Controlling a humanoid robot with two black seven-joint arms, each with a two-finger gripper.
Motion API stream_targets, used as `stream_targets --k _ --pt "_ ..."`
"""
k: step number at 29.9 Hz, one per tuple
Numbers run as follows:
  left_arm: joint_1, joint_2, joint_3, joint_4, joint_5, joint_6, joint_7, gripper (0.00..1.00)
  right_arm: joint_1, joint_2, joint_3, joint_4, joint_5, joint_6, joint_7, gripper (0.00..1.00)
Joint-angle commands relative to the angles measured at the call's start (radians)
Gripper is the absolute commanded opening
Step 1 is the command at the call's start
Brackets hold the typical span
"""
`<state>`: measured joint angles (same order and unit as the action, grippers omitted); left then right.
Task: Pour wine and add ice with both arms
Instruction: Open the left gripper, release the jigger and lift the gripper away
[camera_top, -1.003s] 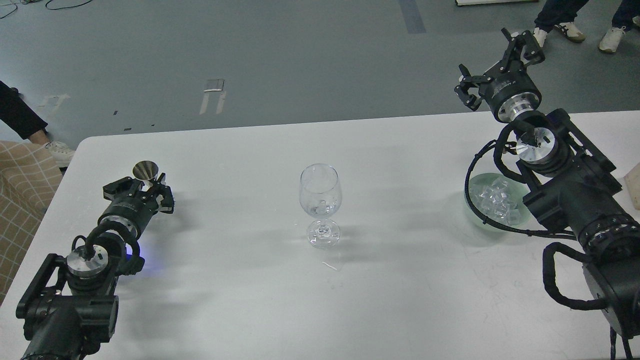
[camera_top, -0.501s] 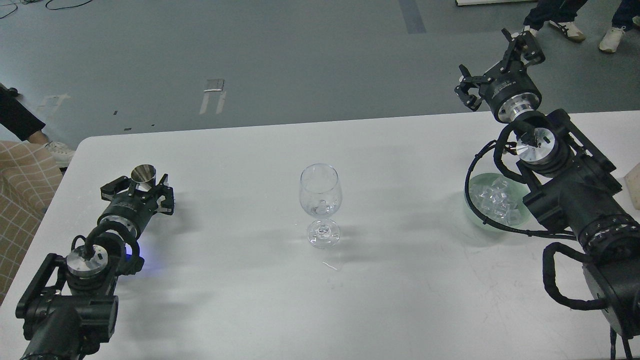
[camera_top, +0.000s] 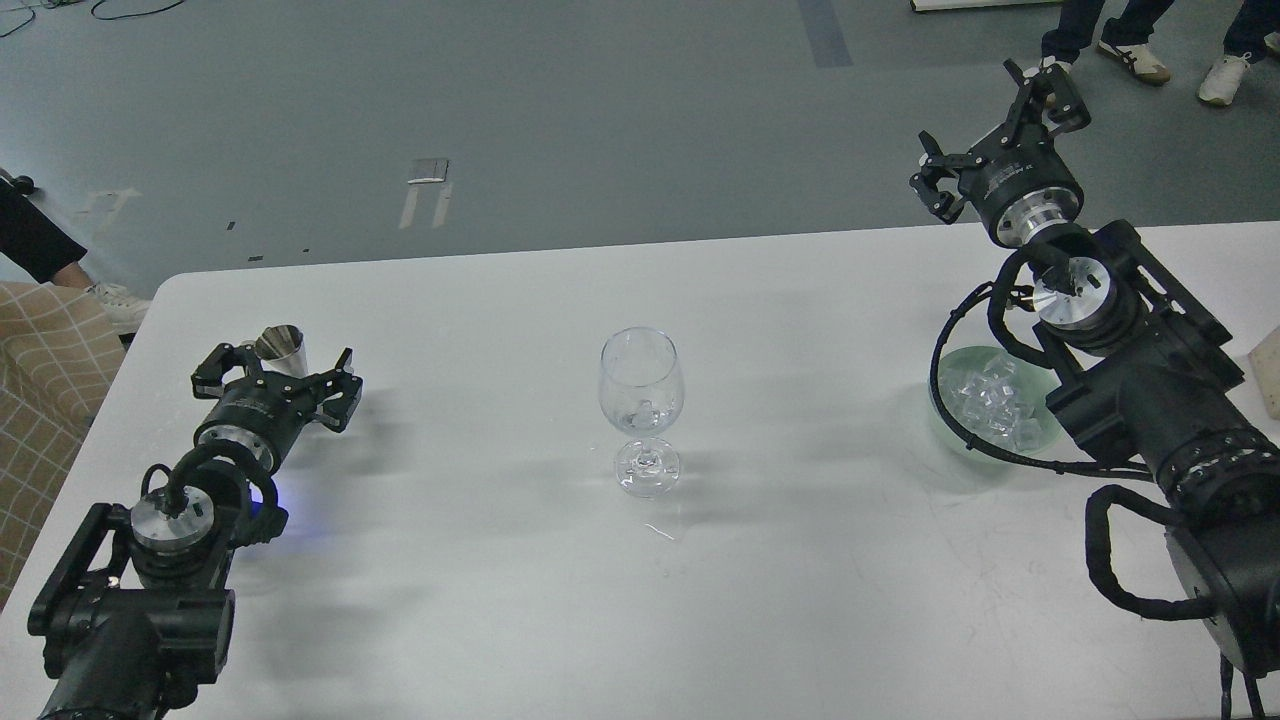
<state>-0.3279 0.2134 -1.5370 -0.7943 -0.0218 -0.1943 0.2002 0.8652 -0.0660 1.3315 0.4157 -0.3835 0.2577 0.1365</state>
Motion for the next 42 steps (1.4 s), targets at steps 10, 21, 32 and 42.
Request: stream_targets --k 10,21,32,42 --pt "0.001 0.041 -0.012 -0.032 -0.001 0.004 0.004 0.95 0.000 0.000 0.000 0.002 0.000 0.000 0.000 1.00" --pt "0.017 0.054 -0.014 -0.173 -0.001 0.042 0.007 0.95 -0.002 0.000 0.000 0.000 0.002 0.002 0.000 1.00" --pt "0.013 0.093 -0.008 -0.292 0.002 0.087 0.008 0.97 -0.005 -0.006 0.000 0.006 0.003 0.006 0.000 1.00" --pt "-0.020 0.184 0.002 -0.315 0.005 -0.020 0.010 0.98 -0.011 -0.008 0.003 0.041 0.006 0.009 -0.003 1.00"
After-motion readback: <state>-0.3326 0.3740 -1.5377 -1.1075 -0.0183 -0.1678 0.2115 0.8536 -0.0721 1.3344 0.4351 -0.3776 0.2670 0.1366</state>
